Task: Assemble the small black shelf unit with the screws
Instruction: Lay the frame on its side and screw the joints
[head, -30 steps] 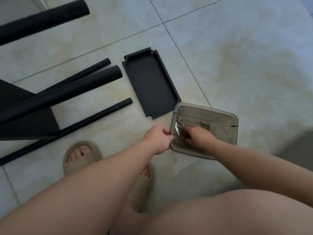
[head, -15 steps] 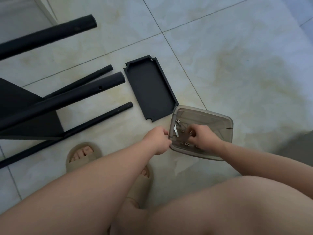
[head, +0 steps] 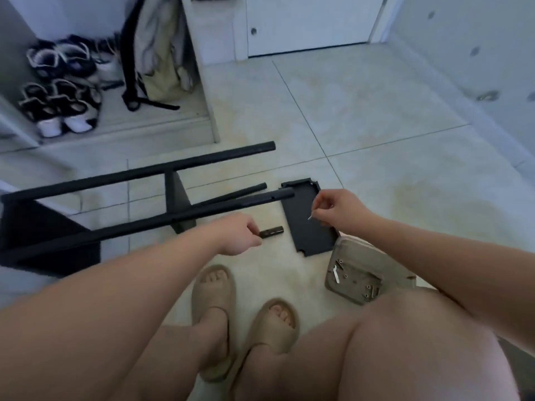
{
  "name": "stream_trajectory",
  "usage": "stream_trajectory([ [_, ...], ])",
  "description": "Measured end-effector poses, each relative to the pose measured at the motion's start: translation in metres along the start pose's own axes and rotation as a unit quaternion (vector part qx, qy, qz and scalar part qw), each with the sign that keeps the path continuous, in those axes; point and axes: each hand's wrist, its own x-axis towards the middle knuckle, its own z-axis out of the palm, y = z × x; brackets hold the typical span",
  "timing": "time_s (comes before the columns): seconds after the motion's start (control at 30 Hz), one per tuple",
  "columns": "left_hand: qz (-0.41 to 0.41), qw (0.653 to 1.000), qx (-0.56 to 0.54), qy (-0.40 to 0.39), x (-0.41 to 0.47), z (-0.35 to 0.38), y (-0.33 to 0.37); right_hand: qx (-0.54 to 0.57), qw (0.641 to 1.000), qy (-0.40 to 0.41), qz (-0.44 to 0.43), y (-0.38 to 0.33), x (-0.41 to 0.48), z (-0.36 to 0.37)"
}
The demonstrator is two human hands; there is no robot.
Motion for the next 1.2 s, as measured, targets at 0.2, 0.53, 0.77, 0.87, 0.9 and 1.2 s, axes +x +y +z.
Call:
stream_trajectory([
  [0.2,-0.063,0.989,-0.059,0.118,-0.103,-0.055,-0.086,0.029,0.997,0.007,-0.073,-0.115,-0.032,0.035],
  [0.53,-0.077,0.97,-0.131,0.188,-0.135,-0.044,-0.171,0.056,0.994,-0.044,-0.079,-0.201,-0.063,0.105],
  [0.77,-0.046,0.95,-0.192,0.241,-0.07,-0.069,-0.169,-0.042,0.992,-0.076,-0.092,-0.215,-0.026,0.129],
  [0.87,-0.039,0.953,-0.159,0.255,-0.036,-0.079,-0.167,-0.065,0.99,-0.092,-0.089,-0.208,-0.004,0.135],
  [0.9,-0.042,0.957,-0.142,0.25,-0.025,-0.08,-0.167,-0.071,0.989,-0.1,-0.088,-0.206,0.002,0.137],
  [1.2,-0.074,0.974,-0.17,0.128,0.046,-0.09,-0.188,-0.05,0.984,-0.161,-0.06,-0.192,0.052,0.143],
])
